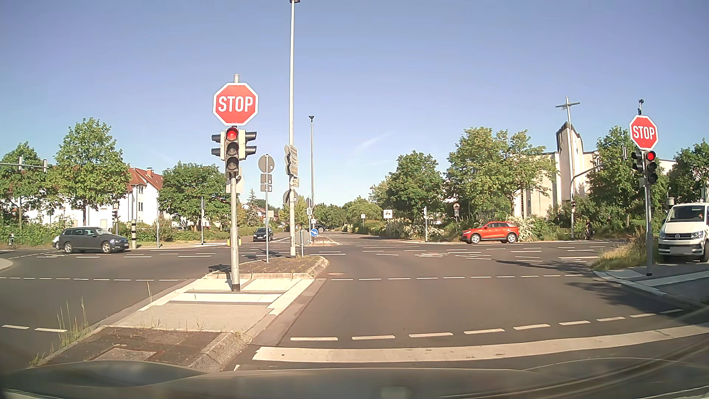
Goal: Follow the waypoints while adhering to traffic rules and regulations
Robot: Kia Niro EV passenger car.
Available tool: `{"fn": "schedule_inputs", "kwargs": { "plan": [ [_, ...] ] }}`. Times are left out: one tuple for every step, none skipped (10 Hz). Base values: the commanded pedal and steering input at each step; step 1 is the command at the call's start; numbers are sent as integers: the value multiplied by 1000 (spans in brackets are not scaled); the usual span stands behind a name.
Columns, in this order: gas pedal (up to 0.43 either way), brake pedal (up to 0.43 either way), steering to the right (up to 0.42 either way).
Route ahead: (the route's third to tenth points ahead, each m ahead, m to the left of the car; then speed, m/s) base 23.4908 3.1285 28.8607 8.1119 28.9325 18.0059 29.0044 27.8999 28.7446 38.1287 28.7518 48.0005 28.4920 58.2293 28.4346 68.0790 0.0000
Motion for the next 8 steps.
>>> {"fn": "schedule_inputs", "kwargs": {
  "plan": [
    [0,305,12],
    [0,305,12],
    [0,305,12],
    [0,305,12],
    [0,305,12],
    [0,305,12],
    [0,305,12],
    [0,305,12]
  ]
}}
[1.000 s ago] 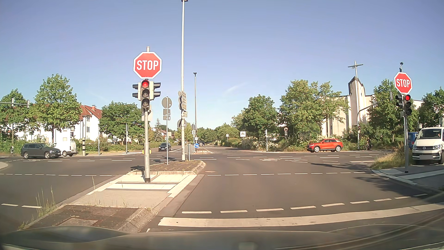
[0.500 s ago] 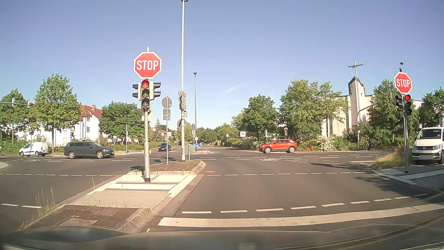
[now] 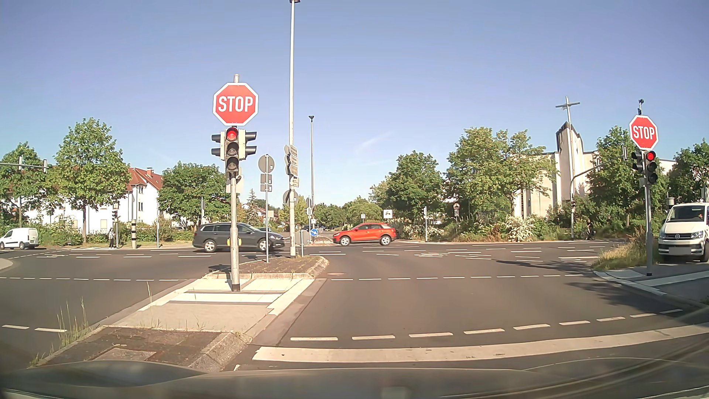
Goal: Follow the waypoints while adhering to traffic rules and regulations
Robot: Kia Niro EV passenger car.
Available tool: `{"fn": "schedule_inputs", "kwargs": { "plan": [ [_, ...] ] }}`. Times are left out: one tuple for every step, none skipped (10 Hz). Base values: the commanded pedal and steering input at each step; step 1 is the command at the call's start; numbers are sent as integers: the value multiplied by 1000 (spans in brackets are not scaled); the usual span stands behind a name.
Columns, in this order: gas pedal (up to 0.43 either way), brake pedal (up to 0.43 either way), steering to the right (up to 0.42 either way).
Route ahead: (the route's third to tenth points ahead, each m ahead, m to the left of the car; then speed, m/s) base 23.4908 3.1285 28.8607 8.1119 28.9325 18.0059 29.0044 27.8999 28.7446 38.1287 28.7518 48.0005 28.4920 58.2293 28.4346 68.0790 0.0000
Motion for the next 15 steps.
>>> {"fn": "schedule_inputs", "kwargs": {
  "plan": [
    [0,305,12],
    [0,305,12],
    [0,305,12],
    [0,305,12],
    [0,305,12],
    [0,311,12],
    [0,305,12],
    [0,305,12],
    [0,305,12],
    [0,305,12],
    [0,305,12],
    [0,305,12],
    [0,305,12],
    [0,305,12],
    [0,305,12]
  ]
}}
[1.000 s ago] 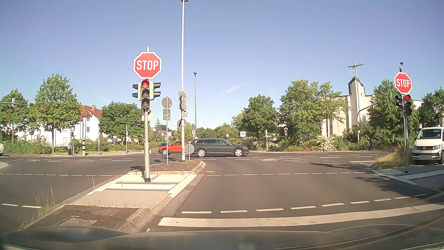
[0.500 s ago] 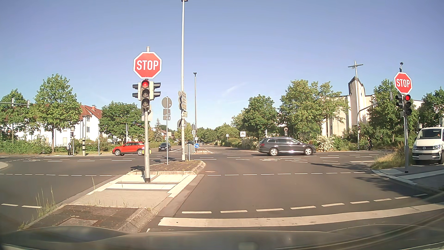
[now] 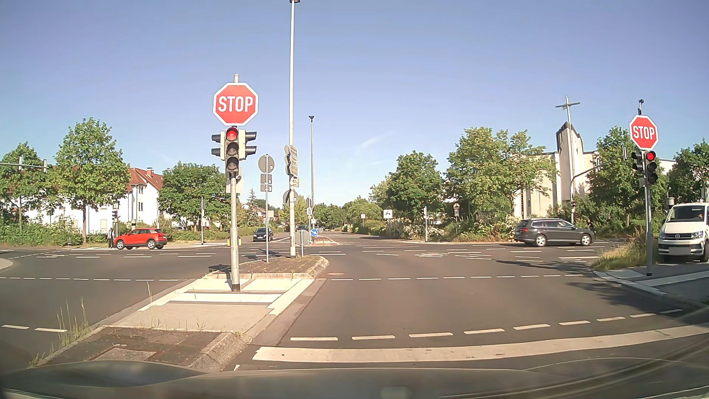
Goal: Follow the waypoints while adhering to traffic rules and regulations
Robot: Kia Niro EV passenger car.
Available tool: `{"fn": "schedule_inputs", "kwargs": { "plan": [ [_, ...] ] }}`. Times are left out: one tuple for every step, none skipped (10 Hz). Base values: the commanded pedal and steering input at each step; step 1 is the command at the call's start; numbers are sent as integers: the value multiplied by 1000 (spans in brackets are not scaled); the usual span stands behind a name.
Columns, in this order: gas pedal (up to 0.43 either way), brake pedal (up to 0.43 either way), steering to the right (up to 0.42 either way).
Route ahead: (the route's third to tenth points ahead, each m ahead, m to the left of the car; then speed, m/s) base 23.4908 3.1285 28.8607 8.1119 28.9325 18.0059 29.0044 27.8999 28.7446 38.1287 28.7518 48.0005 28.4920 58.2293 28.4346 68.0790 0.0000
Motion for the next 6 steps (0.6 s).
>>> {"fn": "schedule_inputs", "kwargs": {
  "plan": [
    [0,305,12],
    [0,305,12],
    [0,305,12],
    [0,305,12],
    [0,305,12],
    [0,305,12]
  ]
}}
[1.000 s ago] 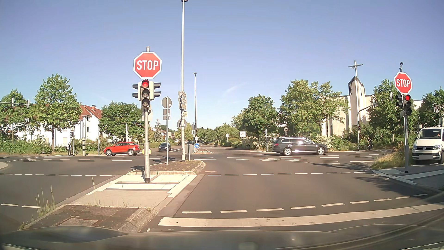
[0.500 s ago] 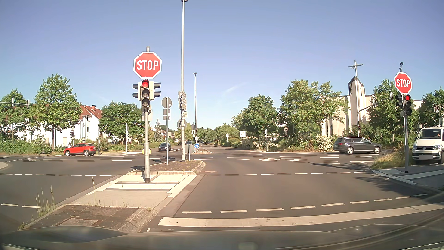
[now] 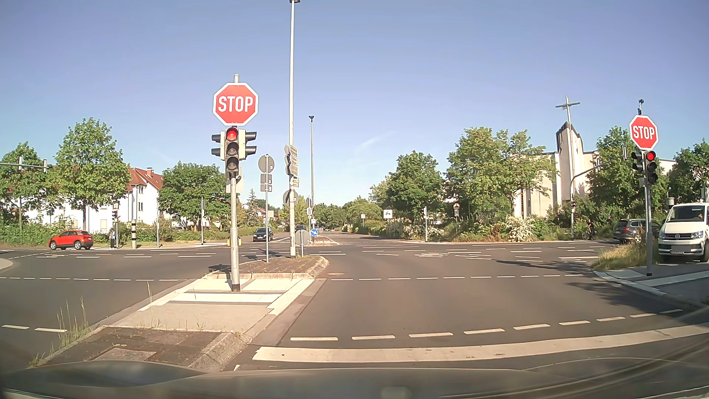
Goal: Follow the waypoints while adhering to traffic rules and regulations
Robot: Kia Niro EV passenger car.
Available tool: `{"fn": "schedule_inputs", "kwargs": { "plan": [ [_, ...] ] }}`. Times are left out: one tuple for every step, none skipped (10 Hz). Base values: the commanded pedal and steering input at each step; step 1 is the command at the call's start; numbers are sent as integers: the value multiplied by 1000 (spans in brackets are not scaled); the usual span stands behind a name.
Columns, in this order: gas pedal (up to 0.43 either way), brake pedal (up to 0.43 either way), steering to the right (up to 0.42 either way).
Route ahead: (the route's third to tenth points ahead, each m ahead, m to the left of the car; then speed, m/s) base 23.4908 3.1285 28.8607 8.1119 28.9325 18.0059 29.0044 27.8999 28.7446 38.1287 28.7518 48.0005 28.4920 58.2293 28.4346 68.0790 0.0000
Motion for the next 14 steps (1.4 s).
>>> {"fn": "schedule_inputs", "kwargs": {
  "plan": [
    [0,305,12],
    [0,305,12],
    [0,305,12],
    [0,305,12],
    [0,305,12],
    [0,305,12],
    [0,305,12],
    [0,305,12],
    [0,305,12],
    [0,305,12],
    [0,305,12],
    [0,305,12],
    [0,305,12],
    [0,305,12]
  ]
}}
